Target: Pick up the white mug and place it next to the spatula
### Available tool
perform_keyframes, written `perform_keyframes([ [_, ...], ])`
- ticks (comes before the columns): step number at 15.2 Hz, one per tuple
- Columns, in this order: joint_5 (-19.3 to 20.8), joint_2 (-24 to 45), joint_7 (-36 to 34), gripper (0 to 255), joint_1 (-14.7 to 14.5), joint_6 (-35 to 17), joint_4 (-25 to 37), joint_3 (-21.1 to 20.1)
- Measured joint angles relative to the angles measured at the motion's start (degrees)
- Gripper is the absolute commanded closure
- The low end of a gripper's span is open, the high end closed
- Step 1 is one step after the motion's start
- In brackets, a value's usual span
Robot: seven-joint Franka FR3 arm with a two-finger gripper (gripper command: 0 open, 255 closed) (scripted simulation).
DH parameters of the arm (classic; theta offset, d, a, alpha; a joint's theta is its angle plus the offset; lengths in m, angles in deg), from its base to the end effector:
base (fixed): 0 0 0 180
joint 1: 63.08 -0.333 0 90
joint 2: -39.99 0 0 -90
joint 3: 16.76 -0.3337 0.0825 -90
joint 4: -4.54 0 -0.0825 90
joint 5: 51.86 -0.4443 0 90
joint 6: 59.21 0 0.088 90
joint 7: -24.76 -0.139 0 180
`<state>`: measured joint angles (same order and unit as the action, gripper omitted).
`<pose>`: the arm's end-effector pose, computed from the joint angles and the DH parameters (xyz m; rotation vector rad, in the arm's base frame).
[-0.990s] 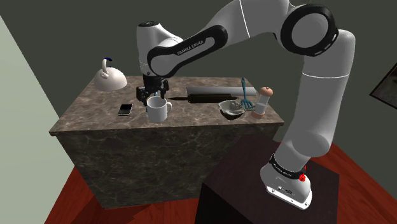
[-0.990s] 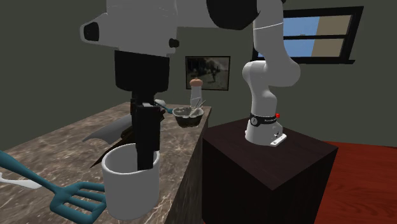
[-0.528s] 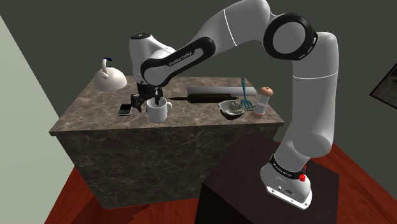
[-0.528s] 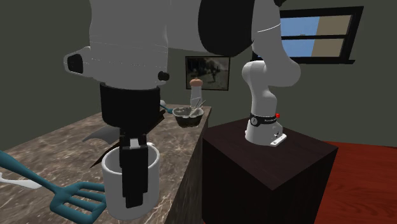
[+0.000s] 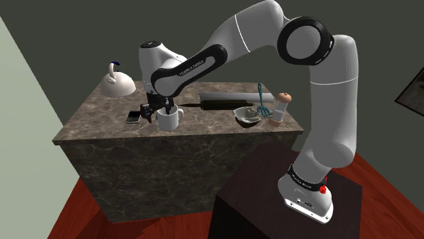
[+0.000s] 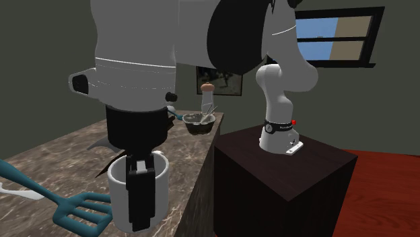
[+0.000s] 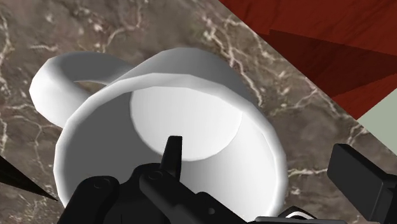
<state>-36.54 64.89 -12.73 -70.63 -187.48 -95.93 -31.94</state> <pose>0.6758 0.2545 0.2866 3.0746 -0.1942 0.1764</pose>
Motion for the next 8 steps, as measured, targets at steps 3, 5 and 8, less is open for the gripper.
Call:
perform_keyframes([
  [3,0.00,0.00,0.00,255,0.00,0.00,0.00,0.00],
  [5,0.00,0.00,0.00,255,0.00,0.00,0.00,0.00],
  [8,0.00,0.00,0.00,255,0.00,0.00,-0.01,0.00],
])
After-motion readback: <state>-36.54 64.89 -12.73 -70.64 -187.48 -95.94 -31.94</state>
